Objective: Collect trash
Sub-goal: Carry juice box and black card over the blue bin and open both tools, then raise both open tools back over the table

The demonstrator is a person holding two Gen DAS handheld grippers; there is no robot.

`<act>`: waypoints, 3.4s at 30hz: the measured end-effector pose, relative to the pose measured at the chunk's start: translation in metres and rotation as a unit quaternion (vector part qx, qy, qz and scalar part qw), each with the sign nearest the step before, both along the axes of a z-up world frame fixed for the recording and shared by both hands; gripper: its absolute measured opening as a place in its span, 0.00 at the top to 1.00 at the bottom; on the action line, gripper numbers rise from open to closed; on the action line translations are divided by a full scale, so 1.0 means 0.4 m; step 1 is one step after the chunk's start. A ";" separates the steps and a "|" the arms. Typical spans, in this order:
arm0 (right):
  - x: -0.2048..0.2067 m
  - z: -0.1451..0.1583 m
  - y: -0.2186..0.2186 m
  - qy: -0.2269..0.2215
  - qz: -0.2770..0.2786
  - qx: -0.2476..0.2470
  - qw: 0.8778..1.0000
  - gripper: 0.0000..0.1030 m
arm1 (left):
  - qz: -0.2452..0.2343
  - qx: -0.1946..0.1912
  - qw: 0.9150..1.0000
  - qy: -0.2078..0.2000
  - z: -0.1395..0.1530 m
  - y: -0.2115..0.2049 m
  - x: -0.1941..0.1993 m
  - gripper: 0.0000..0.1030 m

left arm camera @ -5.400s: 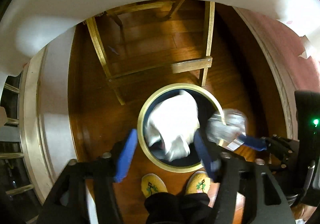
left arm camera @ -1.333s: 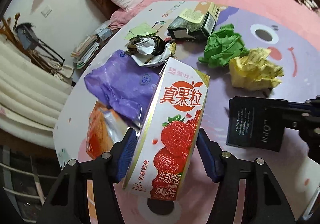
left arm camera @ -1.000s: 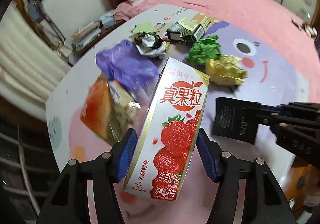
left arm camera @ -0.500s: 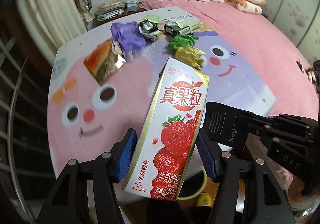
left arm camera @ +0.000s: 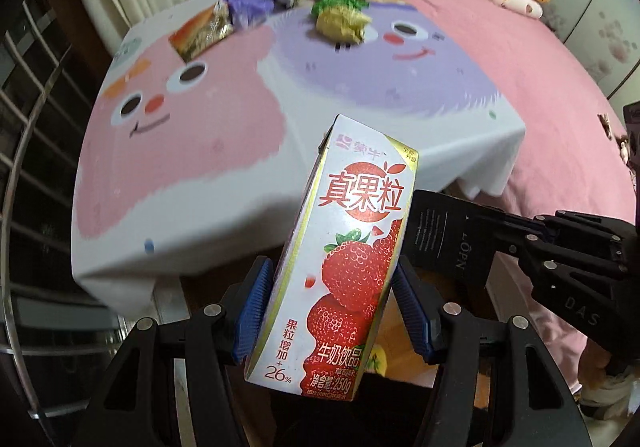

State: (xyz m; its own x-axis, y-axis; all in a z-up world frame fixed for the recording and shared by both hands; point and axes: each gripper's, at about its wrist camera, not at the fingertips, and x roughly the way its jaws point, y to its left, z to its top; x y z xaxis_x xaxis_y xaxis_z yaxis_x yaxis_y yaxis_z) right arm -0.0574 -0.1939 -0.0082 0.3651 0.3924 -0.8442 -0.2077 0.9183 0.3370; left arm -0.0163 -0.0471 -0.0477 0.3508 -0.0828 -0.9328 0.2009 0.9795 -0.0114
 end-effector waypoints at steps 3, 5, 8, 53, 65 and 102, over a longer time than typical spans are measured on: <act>-0.028 -0.053 0.002 0.023 0.001 0.000 1.000 0.96 | 0.000 0.005 1.000 0.020 -0.041 0.007 -0.029 0.42; -0.045 -0.096 0.005 0.041 0.000 -0.001 0.999 0.96 | 0.000 0.005 0.999 0.032 -0.071 0.011 -0.042 0.42; -0.061 -0.168 0.009 0.066 -0.004 -0.008 0.998 0.96 | 0.004 0.004 0.998 0.055 -0.131 0.014 -0.065 0.41; -0.004 -0.720 0.085 0.144 -0.161 -0.029 0.976 0.60 | 0.044 -0.010 0.994 0.096 -0.683 0.184 0.023 0.13; -0.069 -0.361 0.098 0.104 -0.160 -0.017 0.982 0.60 | 0.019 -0.025 0.999 0.040 -0.278 0.194 -0.018 0.13; 0.072 0.250 0.058 -0.095 -0.155 -0.070 0.981 0.60 | -0.007 -0.071 0.992 -0.100 0.283 0.178 0.131 0.13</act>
State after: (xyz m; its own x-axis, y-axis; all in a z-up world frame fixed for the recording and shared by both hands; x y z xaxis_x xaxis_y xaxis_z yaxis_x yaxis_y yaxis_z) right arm -0.0284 -0.1705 0.0916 0.6046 0.1226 -0.7871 0.0412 0.9820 0.1845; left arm 0.0360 0.0241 0.0654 0.5256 -0.2151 -0.8231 0.2265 0.9680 -0.1083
